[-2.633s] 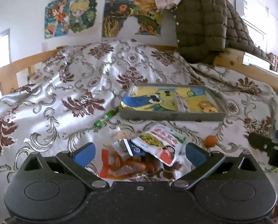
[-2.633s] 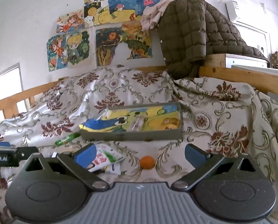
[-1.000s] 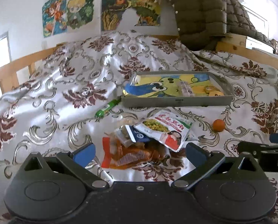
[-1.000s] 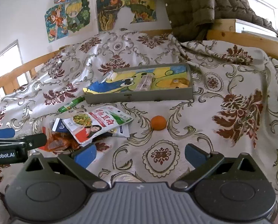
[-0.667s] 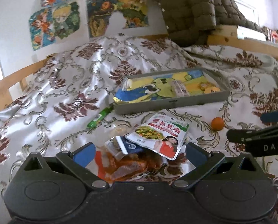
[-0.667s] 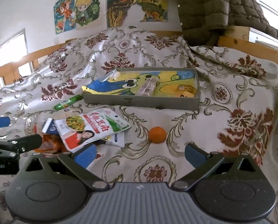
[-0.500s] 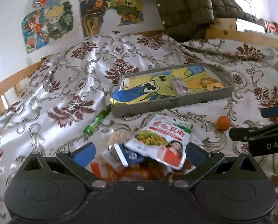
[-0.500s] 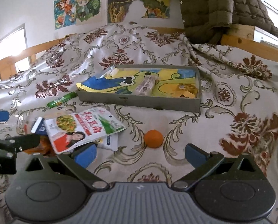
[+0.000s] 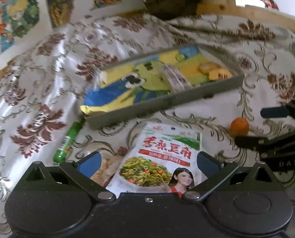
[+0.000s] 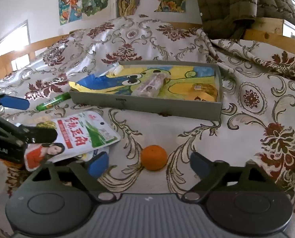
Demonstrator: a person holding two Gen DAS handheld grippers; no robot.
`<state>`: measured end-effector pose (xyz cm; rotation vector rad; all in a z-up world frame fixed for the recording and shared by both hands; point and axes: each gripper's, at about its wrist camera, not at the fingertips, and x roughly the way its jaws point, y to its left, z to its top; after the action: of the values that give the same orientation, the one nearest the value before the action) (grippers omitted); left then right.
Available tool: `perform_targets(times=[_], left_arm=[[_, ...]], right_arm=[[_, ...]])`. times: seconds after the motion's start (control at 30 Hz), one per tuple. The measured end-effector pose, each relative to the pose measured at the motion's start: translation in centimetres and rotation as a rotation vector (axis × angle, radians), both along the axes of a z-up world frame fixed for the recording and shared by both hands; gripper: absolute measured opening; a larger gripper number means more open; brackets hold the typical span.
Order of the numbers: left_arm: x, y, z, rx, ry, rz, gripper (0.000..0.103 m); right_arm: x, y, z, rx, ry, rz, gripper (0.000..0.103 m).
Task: Organize snacks
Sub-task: 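Grasp the green-bean snack bag with the left tool while the right tool grasps the tangerine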
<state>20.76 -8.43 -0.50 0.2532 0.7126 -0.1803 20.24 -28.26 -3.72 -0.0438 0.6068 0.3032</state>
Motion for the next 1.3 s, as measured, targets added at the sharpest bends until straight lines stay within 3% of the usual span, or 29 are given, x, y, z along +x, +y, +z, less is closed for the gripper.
perform_targets(times=[0.2,0.47,0.7,0.8,0.9,1.3], left_arm=[[1.7,-0.4,-1.4,0.022,0.081,-0.011,0.102],[1.7,-2.5,-2.3,0.126,0.074,-0.081,0.102],[1.5,-2.6,-2.8,0.129,0.074,-0.085,0.101],[1.4,-2.5,-2.8,0.125,0.072,-0.088,0.100],[1.4,-2.6,-2.8,0.122,0.071,-0.086,0.099],[1.0,-2.6,-2.2,0.086,0.065,-0.076,0.090]], right_arm=[[1.0,-0.1,-0.8,0.003,0.034,0.003,0.076],[1.5,0.0,-1.2,0.002,0.052,0.010,0.066],[2.0,0.1,-1.3,0.005,0.055,0.010,0.064],[2.1,0.3,-1.4,0.000,0.060,0.016,0.056],[2.2,0.5,-1.5,-0.010,0.065,0.013,0.038],[2.2,0.4,-1.5,0.005,0.069,0.021,0.037]])
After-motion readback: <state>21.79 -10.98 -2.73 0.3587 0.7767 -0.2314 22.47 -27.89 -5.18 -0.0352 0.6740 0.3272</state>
